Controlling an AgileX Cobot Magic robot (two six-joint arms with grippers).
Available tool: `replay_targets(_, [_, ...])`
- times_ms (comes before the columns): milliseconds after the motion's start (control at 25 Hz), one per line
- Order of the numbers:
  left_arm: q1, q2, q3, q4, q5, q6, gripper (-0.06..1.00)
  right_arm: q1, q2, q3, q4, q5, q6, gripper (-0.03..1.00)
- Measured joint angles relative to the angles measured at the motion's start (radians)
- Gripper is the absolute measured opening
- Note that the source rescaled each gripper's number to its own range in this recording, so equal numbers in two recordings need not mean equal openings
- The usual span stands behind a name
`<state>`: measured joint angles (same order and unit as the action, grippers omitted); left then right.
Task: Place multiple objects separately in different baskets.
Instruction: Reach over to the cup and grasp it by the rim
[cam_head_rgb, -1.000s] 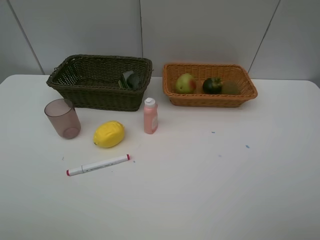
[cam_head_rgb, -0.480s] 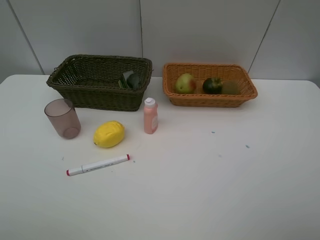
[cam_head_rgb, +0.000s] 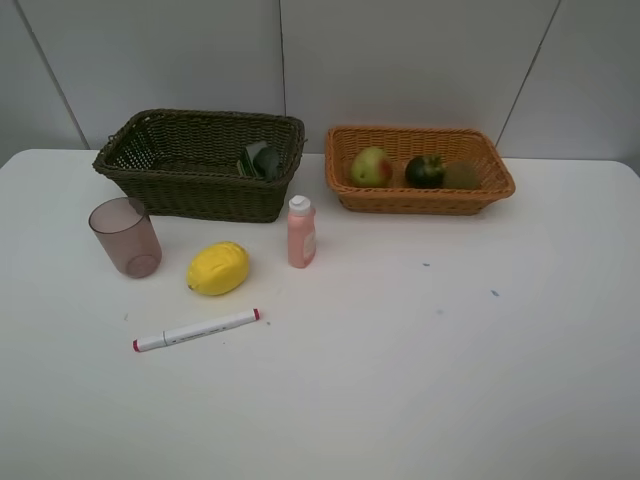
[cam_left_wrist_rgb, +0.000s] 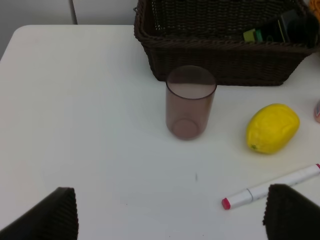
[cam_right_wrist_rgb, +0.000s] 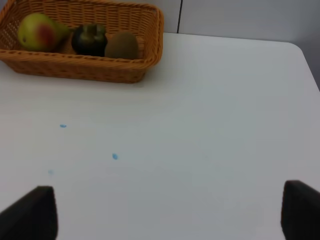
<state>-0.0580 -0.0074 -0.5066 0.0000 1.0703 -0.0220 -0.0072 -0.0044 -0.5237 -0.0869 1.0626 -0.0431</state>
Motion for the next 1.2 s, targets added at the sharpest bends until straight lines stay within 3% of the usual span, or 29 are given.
replay_targets(1200, [0.000, 0.000, 0.000, 0.000, 0.000, 0.000, 0.96, 0.034, 0.000, 0.000, -0.019, 0.000, 0.043, 1.00])
